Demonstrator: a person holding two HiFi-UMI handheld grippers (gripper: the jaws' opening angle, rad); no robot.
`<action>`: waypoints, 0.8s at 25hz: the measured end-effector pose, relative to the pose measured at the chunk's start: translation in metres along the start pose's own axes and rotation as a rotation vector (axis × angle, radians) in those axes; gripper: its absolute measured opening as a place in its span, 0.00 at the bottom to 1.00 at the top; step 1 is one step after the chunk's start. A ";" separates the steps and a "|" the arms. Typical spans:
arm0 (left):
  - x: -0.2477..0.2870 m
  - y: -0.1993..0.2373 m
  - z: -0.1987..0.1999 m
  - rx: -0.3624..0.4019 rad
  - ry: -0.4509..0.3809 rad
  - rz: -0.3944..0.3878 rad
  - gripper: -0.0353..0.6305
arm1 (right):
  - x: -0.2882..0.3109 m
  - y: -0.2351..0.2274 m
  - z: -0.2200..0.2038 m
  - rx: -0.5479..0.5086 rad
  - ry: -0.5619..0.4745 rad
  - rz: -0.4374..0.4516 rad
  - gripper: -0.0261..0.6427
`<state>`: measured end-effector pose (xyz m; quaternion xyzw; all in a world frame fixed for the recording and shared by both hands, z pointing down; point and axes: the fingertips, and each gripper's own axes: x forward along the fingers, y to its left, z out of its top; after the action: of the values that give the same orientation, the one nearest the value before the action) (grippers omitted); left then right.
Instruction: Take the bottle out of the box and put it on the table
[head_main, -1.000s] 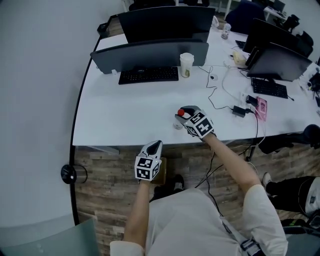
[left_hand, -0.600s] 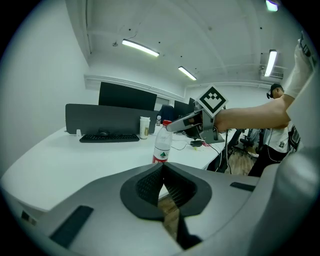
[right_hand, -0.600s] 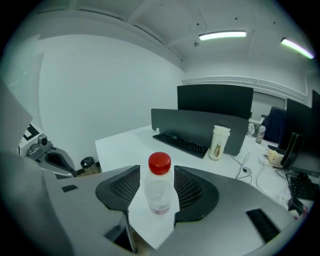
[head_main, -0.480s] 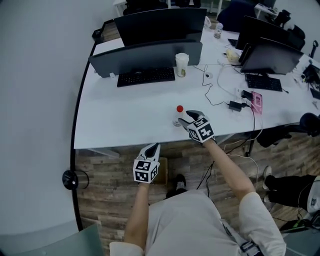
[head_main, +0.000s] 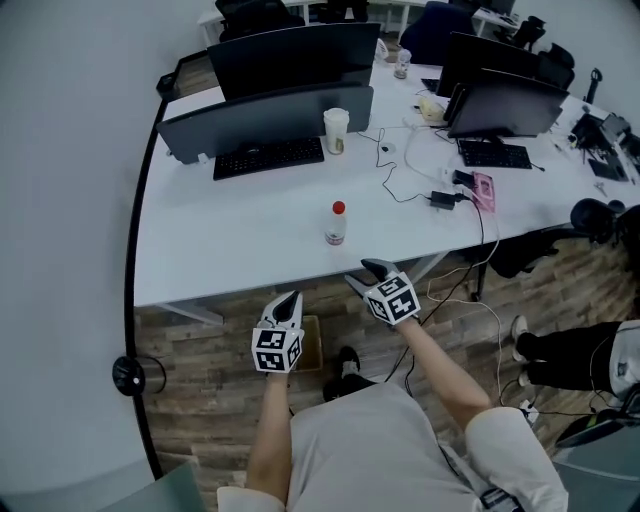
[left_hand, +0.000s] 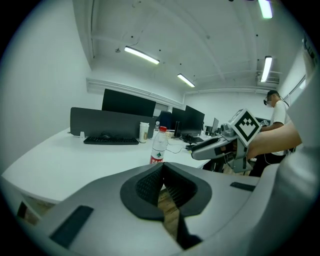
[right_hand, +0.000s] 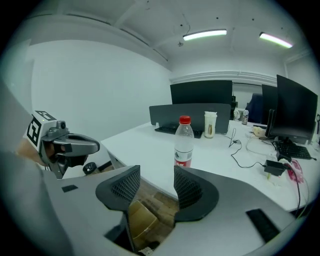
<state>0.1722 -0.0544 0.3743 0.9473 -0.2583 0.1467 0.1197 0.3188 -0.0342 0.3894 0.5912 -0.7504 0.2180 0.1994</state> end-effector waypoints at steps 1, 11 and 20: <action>-0.004 -0.003 -0.002 0.002 -0.002 -0.001 0.08 | -0.004 0.008 -0.005 0.006 -0.009 0.000 0.40; -0.041 -0.030 -0.024 -0.028 -0.015 0.000 0.08 | -0.040 0.069 -0.044 0.162 -0.077 -0.043 0.40; -0.075 -0.056 -0.037 -0.021 -0.042 0.034 0.08 | -0.082 0.099 -0.067 0.255 -0.171 -0.084 0.39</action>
<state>0.1316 0.0381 0.3750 0.9445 -0.2781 0.1260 0.1215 0.2431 0.0894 0.3896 0.6590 -0.7054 0.2520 0.0671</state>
